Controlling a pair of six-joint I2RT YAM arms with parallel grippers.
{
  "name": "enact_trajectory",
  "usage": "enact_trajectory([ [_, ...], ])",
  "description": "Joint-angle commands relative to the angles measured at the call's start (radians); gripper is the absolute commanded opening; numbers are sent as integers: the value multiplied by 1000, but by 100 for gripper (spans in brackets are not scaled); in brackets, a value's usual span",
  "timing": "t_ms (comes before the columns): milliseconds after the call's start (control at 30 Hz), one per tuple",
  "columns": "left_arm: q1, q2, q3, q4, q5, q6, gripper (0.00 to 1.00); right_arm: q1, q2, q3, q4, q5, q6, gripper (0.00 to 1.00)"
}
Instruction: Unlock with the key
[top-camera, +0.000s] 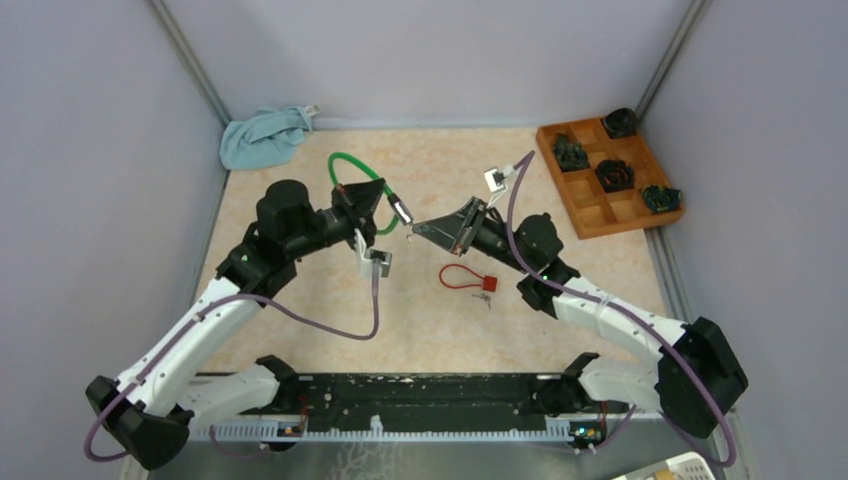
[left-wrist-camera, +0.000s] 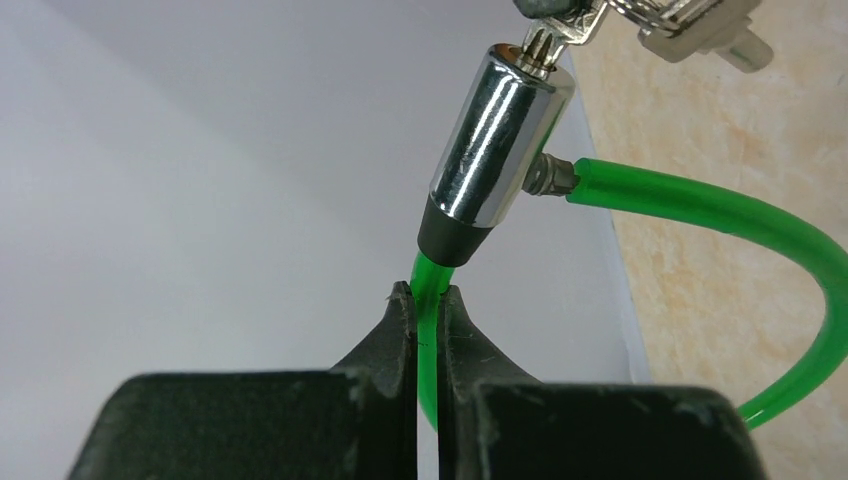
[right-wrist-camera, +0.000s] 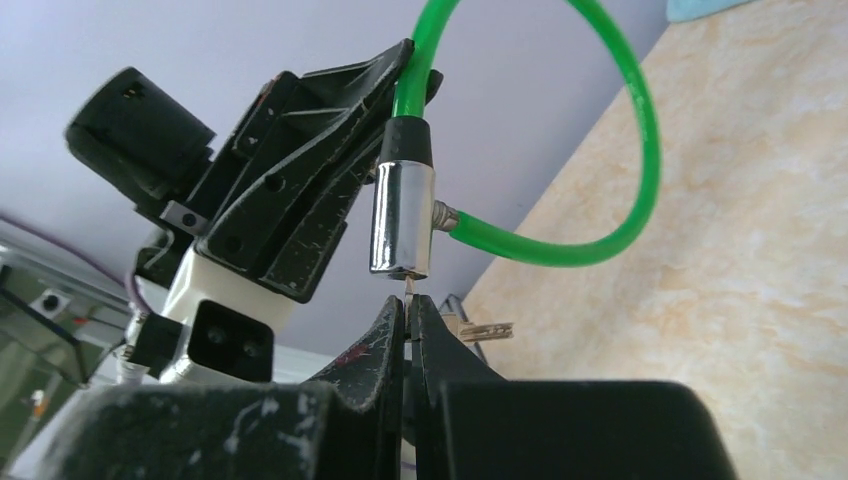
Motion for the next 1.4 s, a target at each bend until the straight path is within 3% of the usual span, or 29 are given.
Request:
enact_trajectory([
  [0,-57,-26,-15,168,184,-14,0,10,25,-9,198,44,132,0],
  [367,-59,-121,-138,294,128,-146,0,-98,34,-132,480,60,380,0],
  [667,-59,-138,-185,430,85,-174,0,-101,241,-96,836,-84,701,0],
  [800,-59,-132,-197,465,85,-144,0,-99,302,-103,950,-68,838,0],
  [1267,-59,-96,-163,518,73,-163,0,-101,269,-109,875,-11,875,0],
  [1367,-59,-99,-149,489,63,-177,0,-130,231,-125,855,-16,832,26],
])
